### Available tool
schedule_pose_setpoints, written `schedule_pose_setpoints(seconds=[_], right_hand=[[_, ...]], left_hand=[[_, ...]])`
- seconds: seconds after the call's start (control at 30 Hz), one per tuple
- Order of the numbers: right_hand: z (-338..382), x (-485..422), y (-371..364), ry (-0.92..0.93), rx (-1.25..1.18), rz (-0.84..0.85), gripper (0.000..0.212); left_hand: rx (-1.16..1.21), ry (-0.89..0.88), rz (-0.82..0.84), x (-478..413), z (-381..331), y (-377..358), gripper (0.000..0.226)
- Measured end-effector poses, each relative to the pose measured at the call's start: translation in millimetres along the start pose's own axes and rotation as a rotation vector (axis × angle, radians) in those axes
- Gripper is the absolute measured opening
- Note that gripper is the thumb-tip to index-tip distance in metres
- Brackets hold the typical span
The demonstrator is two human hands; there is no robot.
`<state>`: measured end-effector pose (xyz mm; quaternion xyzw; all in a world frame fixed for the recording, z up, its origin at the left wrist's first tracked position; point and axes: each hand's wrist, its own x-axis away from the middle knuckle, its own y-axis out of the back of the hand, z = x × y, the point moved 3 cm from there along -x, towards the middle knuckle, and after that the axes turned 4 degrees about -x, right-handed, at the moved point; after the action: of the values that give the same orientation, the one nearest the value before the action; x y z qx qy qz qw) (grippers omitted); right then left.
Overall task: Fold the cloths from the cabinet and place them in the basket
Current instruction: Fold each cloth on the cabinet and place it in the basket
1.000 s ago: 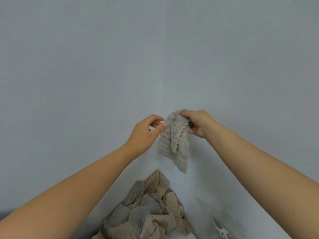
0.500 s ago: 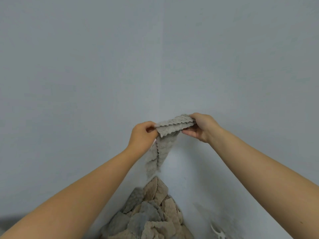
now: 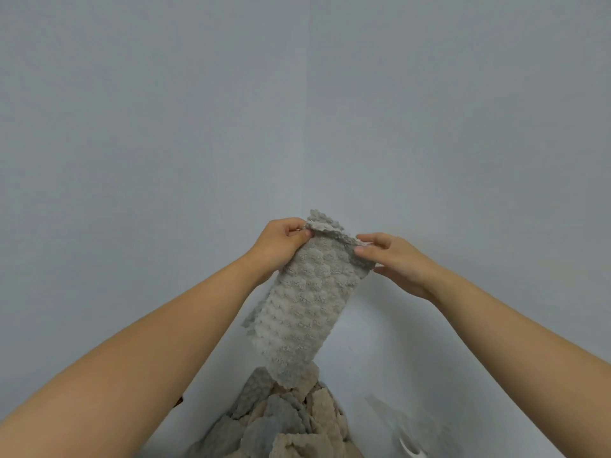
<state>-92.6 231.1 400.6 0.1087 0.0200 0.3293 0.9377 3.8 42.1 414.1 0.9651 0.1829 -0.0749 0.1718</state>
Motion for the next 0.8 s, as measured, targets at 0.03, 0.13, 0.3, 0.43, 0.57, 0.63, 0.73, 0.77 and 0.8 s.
schedule_pose_setpoints(seconds=[0.03, 0.13, 0.3, 0.43, 0.57, 0.63, 0.73, 0.77, 0.8], right_hand=[[-1.6, -1.4, 0.6, -0.010, 0.016, -0.023, 0.022], [-0.9, -3.4, 0.7, -0.010, -0.024, -0.114, 0.007], [14.8, -1.8, -5.3, 0.028, -0.155, -0.163, 0.023], [34.0, 7.0, -3.7, 0.119, 0.046, -0.179, 0.016], [42.4, 9.0, 3.6, 0.170, -0.017, -0.111, 0.014], [37.2, 7.5, 4.7, 0.152, -0.289, -0.023, 0.023], [21.4, 8.2, 3.9, 0.066, -0.534, 0.101, 0.025], [13.6, 8.9, 3.7, 0.030, -0.495, 0.137, 0.021], [6.4, 10.4, 3.4, -0.007, -0.406, 0.158, 0.019]], left_hand=[[0.015, 0.008, -0.002, -0.4, 1.3, 0.4, 0.022], [0.029, 0.047, 0.005, 0.7, 6.8, 3.9, 0.022], [0.169, 0.135, 0.103, 4.5, 13.6, 3.8, 0.014], [0.169, 0.101, 0.003, 5.7, 8.9, 4.2, 0.010], [0.108, 0.012, -0.117, 4.5, 4.7, 4.2, 0.013], [0.106, -0.014, -0.132, 4.9, -0.8, 2.3, 0.016], [0.152, -0.040, -0.155, 6.2, -10.3, 0.3, 0.009], [0.172, -0.031, -0.159, 6.8, -11.4, -0.3, 0.009], [0.189, -0.015, -0.160, 6.3, -10.6, -0.4, 0.010]])
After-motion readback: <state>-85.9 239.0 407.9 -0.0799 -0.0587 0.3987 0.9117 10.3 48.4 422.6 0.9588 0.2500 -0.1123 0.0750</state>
